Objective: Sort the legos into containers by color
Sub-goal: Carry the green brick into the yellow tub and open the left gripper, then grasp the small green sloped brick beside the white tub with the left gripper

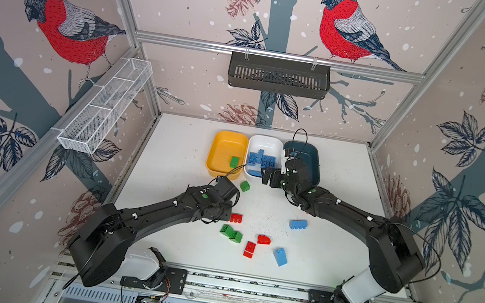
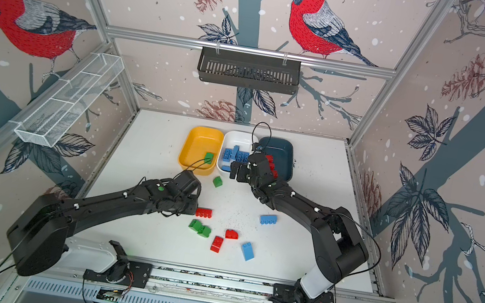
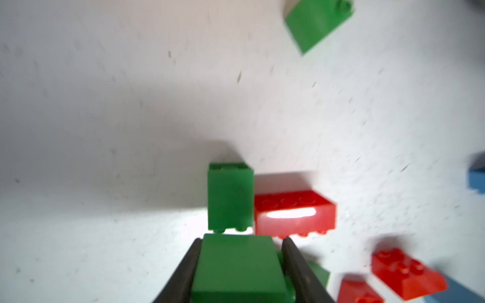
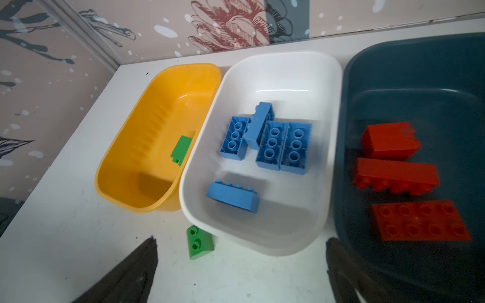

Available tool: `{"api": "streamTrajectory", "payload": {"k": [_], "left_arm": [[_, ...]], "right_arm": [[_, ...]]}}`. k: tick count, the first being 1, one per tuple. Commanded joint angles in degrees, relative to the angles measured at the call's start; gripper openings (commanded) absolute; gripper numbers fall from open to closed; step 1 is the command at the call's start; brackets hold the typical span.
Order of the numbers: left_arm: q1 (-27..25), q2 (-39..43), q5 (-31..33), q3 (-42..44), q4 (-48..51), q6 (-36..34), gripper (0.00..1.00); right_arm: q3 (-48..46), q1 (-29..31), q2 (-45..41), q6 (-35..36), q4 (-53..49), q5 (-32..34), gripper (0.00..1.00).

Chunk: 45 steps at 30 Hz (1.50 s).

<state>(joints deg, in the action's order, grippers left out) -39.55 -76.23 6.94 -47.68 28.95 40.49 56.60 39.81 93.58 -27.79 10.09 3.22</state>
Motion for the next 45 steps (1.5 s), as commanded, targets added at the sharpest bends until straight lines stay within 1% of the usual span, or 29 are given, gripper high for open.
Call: {"api": "streamTrajectory", "payload": {"k": [1,5,8,11,14,17,19,20,23,26,29,32,34,39,41,45], "left_arm": [[3.89,-0.79,2.54,-3.73,-1.96,-1.34,0.33],[8.90,-4.36,3.98,-7.79,-11.27,-3.75,0.33],[10.83,-9.75,6.16,-13.40,-14.20,-4.41,0.34],[12.07,-16.17,8.36,-18.53,-14.98,-4.46,0.34],[13.36,-23.44,10.21,-24.05,-13.32,-4.16,0.36],[14.73,-30.80,10.33,-31.56,-7.38,-4.29,0.38],[15.12,-35.07,9.10,-37.83,-1.45,-4.29,0.44],[15.05,-36.42,8.49,-39.97,-0.25,-4.91,0.50],[14.98,-36.01,6.30,-39.10,-1.15,-6.01,0.69],[14.49,-33.30,6.20,-35.97,-2.34,-5.81,0.80],[13.08,-29.56,6.72,-32.09,-3.45,-6.43,0.85],[10.29,-25.08,6.83,-27.28,-6.77,-10.42,0.86],[8.93,-22.62,1.88,-24.65,-9.25,-15.31,0.86],[7.94,-17.43,-10.74,-16.91,-16.41,-22.29,0.85],[7.53,-17.22,-12.24,-16.32,-16.61,-24.33,0.84],[7.13,-20.74,-12.14,-18.41,-14.09,-28.41,0.73]], "right_arm": [[-0.44,2.00,-0.17,1.51,3.24,-0.03,1.00],[-0.61,4.24,-1.15,1.29,2.34,4.22,0.99],[-0.74,4.82,-2.98,1.08,-0.50,8.19,0.99],[-2.35,4.63,-6.02,0.77,-2.54,12.18,0.99],[-4.94,4.23,-9.74,0.28,-3.77,14.52,0.99],[-7.43,3.61,-13.47,-0.54,-4.84,16.44,0.99],[-9.13,3.19,-15.70,-1.08,-5.08,17.28,1.00],[-10.00,3.01,-16.75,-1.42,-5.17,17.58,0.99],[-12.49,2.34,-19.19,-2.37,-4.41,18.18,0.99],[-14.00,1.52,-20.49,-3.00,-3.31,18.12,0.99],[-14.49,0.99,-20.91,-3.15,-2.40,18.26,1.00],[-14.41,0.70,-21.05,-3.27,-1.67,18.78,0.99],[-14.49,0.46,-21.03,-3.34,-1.29,18.95,1.00],[-14.67,0.09,-21.24,-3.69,-0.86,19.44,0.99],[-14.92,0.00,-21.50,-3.85,-1.03,19.67,1.00],[-15.44,-0.30,-21.52,-4.27,-1.29,19.89,0.99]]}}
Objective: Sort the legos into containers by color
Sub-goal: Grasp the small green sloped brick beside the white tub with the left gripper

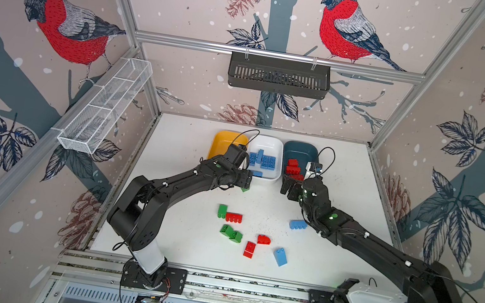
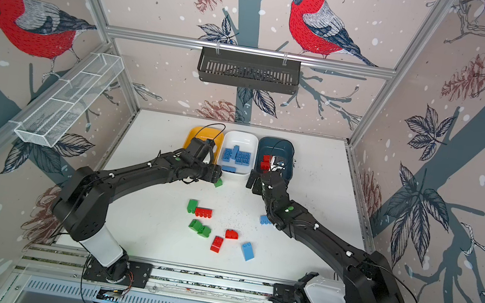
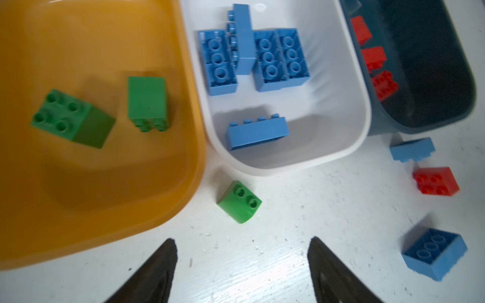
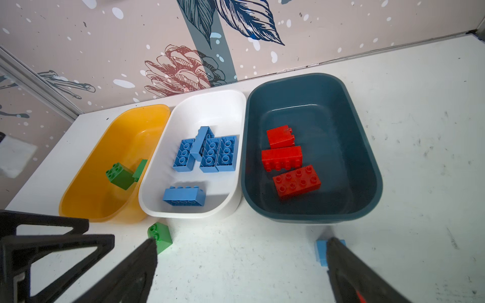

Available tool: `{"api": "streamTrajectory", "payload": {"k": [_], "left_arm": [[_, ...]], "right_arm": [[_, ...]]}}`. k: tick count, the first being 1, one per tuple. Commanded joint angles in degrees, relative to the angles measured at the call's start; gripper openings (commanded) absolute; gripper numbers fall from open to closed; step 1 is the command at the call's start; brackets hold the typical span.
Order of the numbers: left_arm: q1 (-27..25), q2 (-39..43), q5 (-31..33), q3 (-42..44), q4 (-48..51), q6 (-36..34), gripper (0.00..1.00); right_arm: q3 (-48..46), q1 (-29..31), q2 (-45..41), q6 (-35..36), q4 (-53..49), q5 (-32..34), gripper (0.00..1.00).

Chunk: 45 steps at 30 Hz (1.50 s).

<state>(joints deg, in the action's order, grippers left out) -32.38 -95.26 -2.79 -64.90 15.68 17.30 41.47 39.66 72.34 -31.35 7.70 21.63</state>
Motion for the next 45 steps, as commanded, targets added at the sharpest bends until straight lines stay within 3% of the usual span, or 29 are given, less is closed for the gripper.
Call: {"api": "streamTrajectory", "payload": {"k": [1,10,23,28,45], "left_arm": [[-0.02,-2.74,-1.86,-1.80,-0.41,-5.41,0.71],[-1.63,-8.19,1.79,-2.64,-3.85,-7.34,0.70],[-1.81,-14.20,1.83,-4.01,-8.54,-8.13,0.67],[-2.45,-14.30,-0.55,-2.80,-8.80,-9.01,0.56],[-4.48,-15.16,4.74,-1.18,-8.68,-8.07,0.39]], "right_arm": [[-0.42,-0.28,-1.02,-0.72,1.00,1.54,1.00],[-1.59,-1.54,-3.43,-2.03,0.29,1.84,0.99],[-2.01,-2.74,-4.20,-2.92,-0.31,1.58,0.99],[-2.47,-2.86,-4.60,-3.19,-0.41,1.84,1.00],[-2.50,-3.01,-4.09,-3.69,0.30,0.87,0.99]]}}
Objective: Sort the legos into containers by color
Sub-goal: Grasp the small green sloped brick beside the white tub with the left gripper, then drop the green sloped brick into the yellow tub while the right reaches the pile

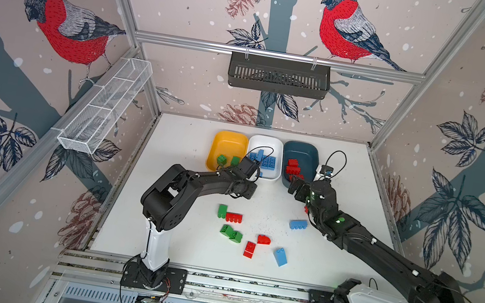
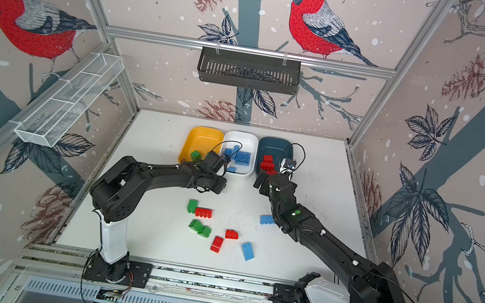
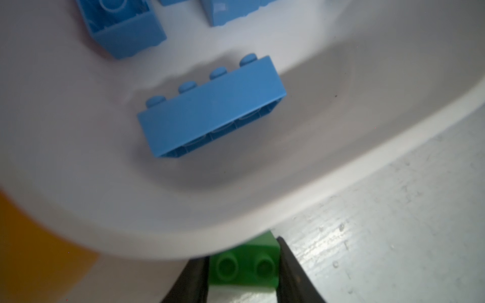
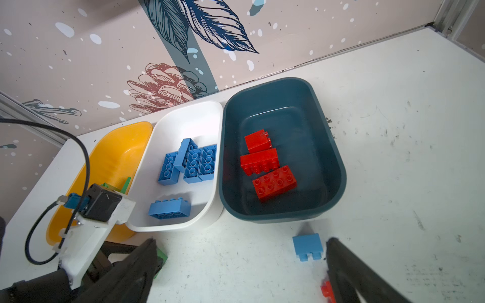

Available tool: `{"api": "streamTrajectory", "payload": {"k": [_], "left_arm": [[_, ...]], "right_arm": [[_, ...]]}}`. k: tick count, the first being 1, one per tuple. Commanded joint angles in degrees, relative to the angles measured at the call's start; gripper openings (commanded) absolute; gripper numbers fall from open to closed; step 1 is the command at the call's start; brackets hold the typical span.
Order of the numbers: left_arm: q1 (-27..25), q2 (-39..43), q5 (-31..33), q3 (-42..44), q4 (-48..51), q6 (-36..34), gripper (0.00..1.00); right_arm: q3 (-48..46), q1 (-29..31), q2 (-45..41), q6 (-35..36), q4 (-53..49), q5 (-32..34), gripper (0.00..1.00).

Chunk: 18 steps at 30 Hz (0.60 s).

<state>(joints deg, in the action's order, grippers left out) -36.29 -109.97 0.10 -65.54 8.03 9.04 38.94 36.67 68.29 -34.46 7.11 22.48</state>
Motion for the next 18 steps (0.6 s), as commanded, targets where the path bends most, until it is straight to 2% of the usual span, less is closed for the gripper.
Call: {"api": "streamTrajectory", "payload": {"k": [1,6,14,16,18], "left_arm": [[-0.77,-0.52,2.19,-0.73,-0.87,0.19,0.37],[-0.97,1.31,3.11,0.48,-2.07,0.37,0.33],[-0.50,9.50,2.96,3.20,-4.85,2.18,0.30],[0.19,11.53,5.29,2.66,-4.91,3.36,0.29],[1.06,13.04,10.26,2.18,-5.30,5.23,0.29]], "right_arm": [[0.04,-0.01,-0.11,-0.52,0.84,0.06,1.00],[0.00,-0.01,-0.10,-0.13,0.88,-0.39,1.00],[0.00,-0.01,0.57,2.19,1.46,-5.85,0.99],[-0.50,-0.01,0.55,2.22,0.99,-7.16,0.99],[-1.33,0.03,0.57,3.17,1.26,-10.05,0.99]]}}
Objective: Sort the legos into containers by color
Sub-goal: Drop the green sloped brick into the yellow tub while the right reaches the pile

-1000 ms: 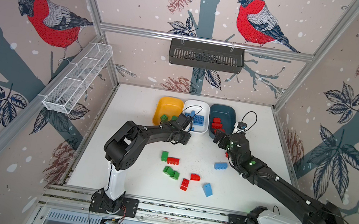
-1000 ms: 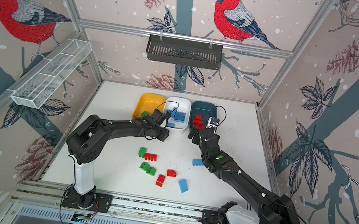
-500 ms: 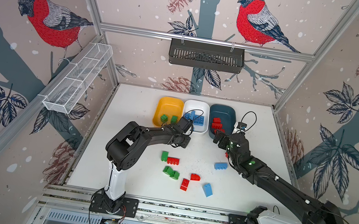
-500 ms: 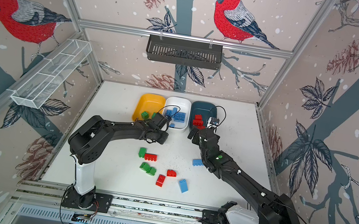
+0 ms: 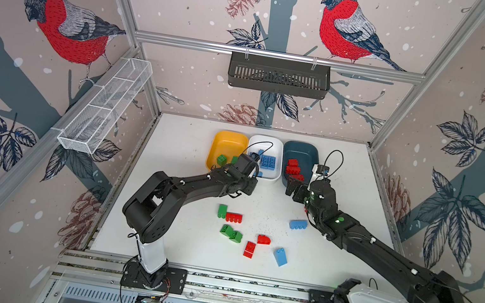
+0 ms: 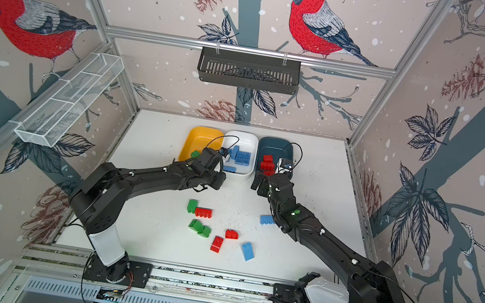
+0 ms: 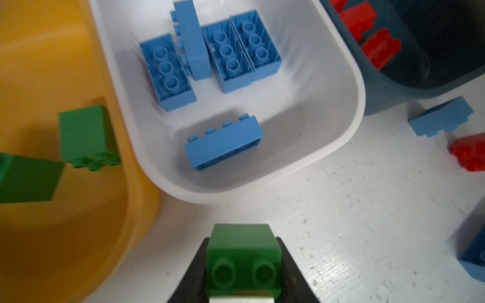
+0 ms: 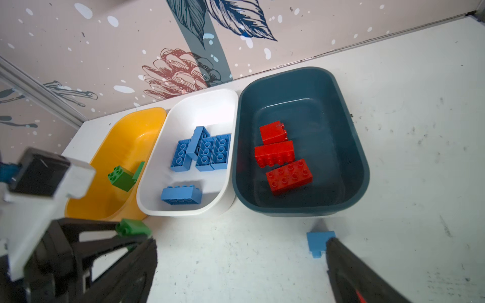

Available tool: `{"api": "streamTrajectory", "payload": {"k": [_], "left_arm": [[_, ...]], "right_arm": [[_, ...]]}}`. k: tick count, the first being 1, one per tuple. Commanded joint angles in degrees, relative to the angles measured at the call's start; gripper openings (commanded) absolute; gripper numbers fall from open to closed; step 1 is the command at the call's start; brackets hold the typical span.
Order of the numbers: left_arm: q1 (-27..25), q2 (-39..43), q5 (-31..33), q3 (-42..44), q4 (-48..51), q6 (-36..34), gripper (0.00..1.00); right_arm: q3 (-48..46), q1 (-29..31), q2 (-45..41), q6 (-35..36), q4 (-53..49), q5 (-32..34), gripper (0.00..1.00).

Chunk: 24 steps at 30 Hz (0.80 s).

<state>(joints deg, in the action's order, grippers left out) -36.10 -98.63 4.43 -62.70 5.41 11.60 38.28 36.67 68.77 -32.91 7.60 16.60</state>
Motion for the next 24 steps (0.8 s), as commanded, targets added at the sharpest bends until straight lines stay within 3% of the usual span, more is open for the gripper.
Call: {"api": "streamTrajectory", "payload": {"k": [1,3,7,10,15,24], "left_arm": [[1.53,2.33,8.25,-1.05,-2.68,3.76,0.28],[3.59,2.89,9.97,-1.98,-2.47,5.94,0.28],[7.62,2.50,11.76,-4.31,-1.06,9.82,0.27],[10.19,0.64,11.84,-6.14,0.39,12.47,0.27],[13.77,-5.45,8.57,-12.03,3.96,16.17,0.28],[16.62,-21.08,5.77,-29.94,12.28,17.30,0.29]], "right_arm": [[-1.07,-0.01,0.34,2.90,1.01,-6.98,0.99],[-0.99,0.31,1.40,5.15,-0.22,-11.56,1.00],[-0.51,2.06,2.59,8.33,-4.77,-10.25,0.99],[0.13,2.71,2.77,13.31,-7.63,-15.10,0.99],[3.97,7.79,6.22,24.03,-17.59,-12.38,0.98],[1.05,14.61,5.76,36.76,-18.18,-17.64,0.91]]}}
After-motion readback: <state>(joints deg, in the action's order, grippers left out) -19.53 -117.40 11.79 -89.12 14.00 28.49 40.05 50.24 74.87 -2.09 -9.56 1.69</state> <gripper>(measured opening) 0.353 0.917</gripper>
